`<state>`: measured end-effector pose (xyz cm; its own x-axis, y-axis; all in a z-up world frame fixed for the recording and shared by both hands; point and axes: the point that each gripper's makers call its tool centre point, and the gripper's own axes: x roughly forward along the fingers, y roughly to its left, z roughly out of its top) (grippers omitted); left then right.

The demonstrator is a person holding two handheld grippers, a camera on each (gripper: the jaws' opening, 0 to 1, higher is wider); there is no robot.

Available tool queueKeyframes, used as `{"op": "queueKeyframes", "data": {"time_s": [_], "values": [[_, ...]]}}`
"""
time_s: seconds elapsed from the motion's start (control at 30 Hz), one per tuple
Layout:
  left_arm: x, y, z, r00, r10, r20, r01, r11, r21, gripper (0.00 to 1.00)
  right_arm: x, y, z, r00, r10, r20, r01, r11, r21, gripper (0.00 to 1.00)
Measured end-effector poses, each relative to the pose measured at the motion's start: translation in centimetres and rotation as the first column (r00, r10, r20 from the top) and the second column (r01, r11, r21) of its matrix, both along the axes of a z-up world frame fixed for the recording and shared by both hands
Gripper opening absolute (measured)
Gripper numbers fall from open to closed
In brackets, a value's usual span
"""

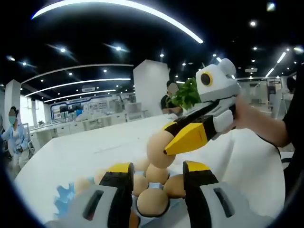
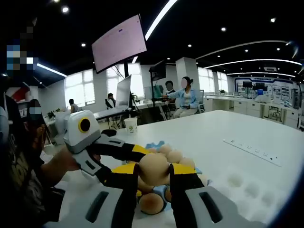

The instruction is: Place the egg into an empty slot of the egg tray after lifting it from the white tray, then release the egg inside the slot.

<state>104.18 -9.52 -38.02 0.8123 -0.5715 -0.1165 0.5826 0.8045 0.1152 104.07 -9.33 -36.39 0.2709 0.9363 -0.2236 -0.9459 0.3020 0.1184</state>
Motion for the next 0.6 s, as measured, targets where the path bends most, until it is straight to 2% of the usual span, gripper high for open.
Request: {"op": "queueKeyframes", "data": {"time_s": [0.1,0.27,0.33,0.5,0.6], "values": [[-0.2,-0.4,0.7,0.999,0.002,0.043,-0.003,1.0,0.013,0.4,0.2,0.0,-0.3,1.0,-0.002,-0.032,0.002,1.0,0.01,0.27],[-0.3,-0.9,1.0,0.997,-0.006,0.075,0.003,0.999,0.036,0.34,0.2,0.0,-0.5,0.995,-0.001,-0.1,0.005,0.999,0.034,0.27],[-0.4,-1.0,1.1,0.996,-0.009,0.09,0.005,0.999,0.048,0.33,-0.1,0.1,-0.6,0.988,0.004,-0.157,0.003,0.999,0.045,0.27],[-0.1,-0.9,1.2,0.993,-0.017,0.117,0.007,0.996,0.087,0.3,-0.6,0.4,-0.4,0.98,0.027,-0.198,-0.015,0.998,0.063,0.27],[-0.2,-0.7,1.2,0.994,-0.018,0.106,0.011,0.998,0.066,0.29,-0.7,0.4,-0.5,0.976,0.032,-0.213,-0.018,0.998,0.068,0.27]]}}
